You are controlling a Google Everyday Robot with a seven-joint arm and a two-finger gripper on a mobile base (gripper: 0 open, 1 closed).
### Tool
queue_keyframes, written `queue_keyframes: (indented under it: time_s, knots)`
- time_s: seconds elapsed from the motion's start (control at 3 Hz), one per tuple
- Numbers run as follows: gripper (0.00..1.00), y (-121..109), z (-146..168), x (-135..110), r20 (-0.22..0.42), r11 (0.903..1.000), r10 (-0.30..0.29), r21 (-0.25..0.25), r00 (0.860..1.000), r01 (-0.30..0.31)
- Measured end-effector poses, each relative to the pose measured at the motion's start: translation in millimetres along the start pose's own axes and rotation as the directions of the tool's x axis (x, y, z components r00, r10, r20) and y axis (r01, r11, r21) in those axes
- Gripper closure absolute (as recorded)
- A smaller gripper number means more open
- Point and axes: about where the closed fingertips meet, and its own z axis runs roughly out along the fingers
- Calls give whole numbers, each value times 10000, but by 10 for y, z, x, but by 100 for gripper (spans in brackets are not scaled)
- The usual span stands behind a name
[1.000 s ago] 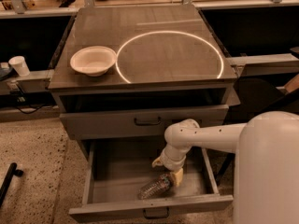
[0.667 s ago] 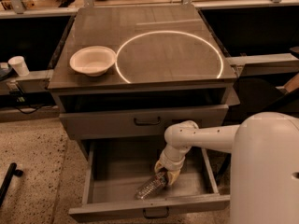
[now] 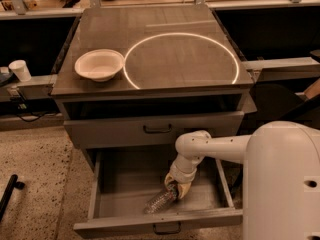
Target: Pick water bottle from middle drawer and place on counter
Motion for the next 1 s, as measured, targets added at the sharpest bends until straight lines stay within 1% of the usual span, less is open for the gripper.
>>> queue_keyframes:
  time_s: [0.33, 0.67, 1.0]
  knots:
    - [100, 37, -62, -39, 129, 9993, -30, 379, 9999, 25]
    - [100, 98, -292, -103, -229, 9952, 72, 978, 9997, -49]
    - [100, 235, -791, -205, -1155, 9869, 450, 1593, 9923, -262]
